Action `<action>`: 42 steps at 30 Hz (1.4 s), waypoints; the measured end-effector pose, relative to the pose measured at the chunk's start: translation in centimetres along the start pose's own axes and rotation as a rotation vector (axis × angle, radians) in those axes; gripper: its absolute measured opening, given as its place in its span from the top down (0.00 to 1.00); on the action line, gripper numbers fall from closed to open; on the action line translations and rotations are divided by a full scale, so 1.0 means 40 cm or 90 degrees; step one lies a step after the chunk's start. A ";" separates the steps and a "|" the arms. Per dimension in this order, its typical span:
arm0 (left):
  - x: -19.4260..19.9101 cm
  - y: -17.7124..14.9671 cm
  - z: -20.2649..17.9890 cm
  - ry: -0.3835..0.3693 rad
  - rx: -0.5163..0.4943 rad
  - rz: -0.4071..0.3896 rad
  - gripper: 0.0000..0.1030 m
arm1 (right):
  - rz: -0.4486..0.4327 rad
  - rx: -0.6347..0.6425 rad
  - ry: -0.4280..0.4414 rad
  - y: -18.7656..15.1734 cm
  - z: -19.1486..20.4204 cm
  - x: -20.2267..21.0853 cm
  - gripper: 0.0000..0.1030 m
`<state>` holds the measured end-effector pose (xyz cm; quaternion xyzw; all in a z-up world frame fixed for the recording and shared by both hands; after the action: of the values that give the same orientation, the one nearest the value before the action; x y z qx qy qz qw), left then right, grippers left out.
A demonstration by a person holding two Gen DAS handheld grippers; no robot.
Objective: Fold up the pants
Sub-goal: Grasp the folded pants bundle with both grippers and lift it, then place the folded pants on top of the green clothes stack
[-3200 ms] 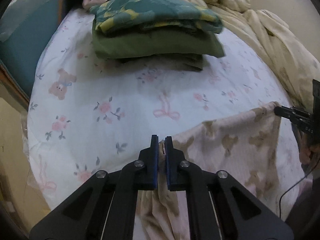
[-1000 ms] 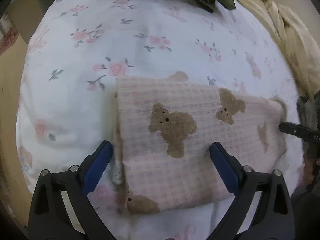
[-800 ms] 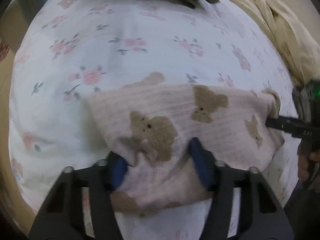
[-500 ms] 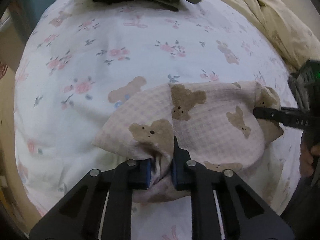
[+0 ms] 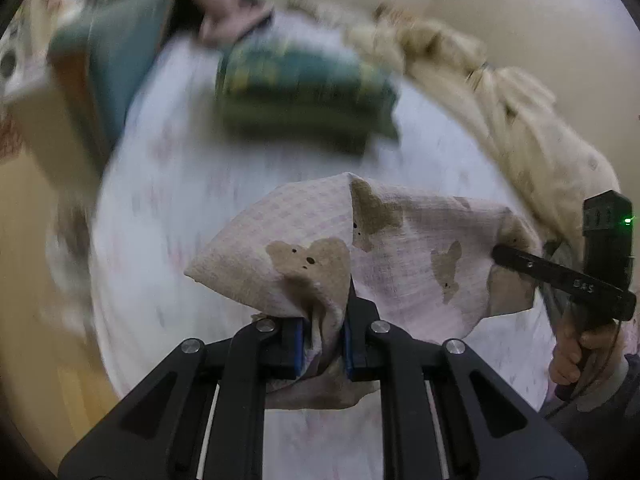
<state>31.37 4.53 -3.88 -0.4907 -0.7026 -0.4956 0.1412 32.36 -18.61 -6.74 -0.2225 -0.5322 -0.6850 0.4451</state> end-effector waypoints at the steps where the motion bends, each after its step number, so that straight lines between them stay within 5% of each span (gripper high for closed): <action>1: 0.008 0.041 -0.002 0.003 -0.014 -0.012 0.89 | -0.014 0.001 0.004 0.041 0.012 -0.001 0.90; 7: -0.058 0.326 0.053 0.025 -0.062 -0.057 0.89 | -0.065 0.037 -0.001 0.344 0.025 -0.071 0.90; 11: -0.173 0.513 0.128 0.073 -0.109 -0.069 0.89 | -0.073 0.058 -0.036 0.561 0.022 -0.208 0.90; 15: -0.284 0.597 0.229 0.106 -0.060 -0.061 0.89 | -0.061 0.071 -0.096 0.680 0.002 -0.344 0.90; 17: -0.330 0.604 0.250 0.161 -0.107 -0.048 0.89 | -0.059 0.076 -0.132 0.700 -0.003 -0.409 0.90; 21: -0.408 0.586 0.347 0.172 -0.065 -0.007 0.83 | -0.016 0.067 -0.148 0.694 -0.032 -0.506 0.86; 22: -0.416 0.585 0.366 0.174 -0.058 -0.008 0.81 | -0.018 0.071 -0.163 0.693 -0.056 -0.518 0.72; 23: -0.420 0.584 0.381 0.182 -0.059 -0.008 0.78 | -0.033 0.069 -0.196 0.691 -0.088 -0.511 0.45; 25: -0.414 0.582 0.416 0.219 -0.062 -0.012 0.60 | -0.057 0.044 -0.252 0.697 -0.158 -0.494 0.32; 28: -0.363 0.580 0.474 0.314 -0.049 -0.025 0.39 | -0.039 -0.005 -0.265 0.681 -0.235 -0.465 0.36; 30: -0.335 0.553 0.489 0.322 -0.045 -0.004 0.31 | -0.049 0.010 -0.284 0.665 -0.242 -0.420 0.38; 34: -0.246 0.460 0.486 0.327 -0.068 0.014 0.31 | -0.085 0.040 -0.266 0.583 -0.190 -0.309 0.38; 39: -0.075 0.339 0.376 0.255 0.024 -0.092 0.31 | -0.121 0.078 -0.199 0.441 -0.057 -0.154 0.36; 42: -0.014 0.261 0.257 0.219 0.015 -0.118 0.31 | -0.139 0.083 -0.179 0.352 0.011 -0.051 0.36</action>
<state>43.28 13.09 -3.26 -0.3299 -0.7160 -0.5751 0.2187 45.24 -17.98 -0.70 -0.2281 -0.6533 -0.6554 0.3027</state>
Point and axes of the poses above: each gripper's, at about its wrist camera, not at the fingertips, and x roughly against the way its jaws point, z to its left, y to its top, the point moved 10 cm from there along -x, roughly the way its jaws point, and after that the axes turned 15 degrees about -y, right-handed, at the moved point
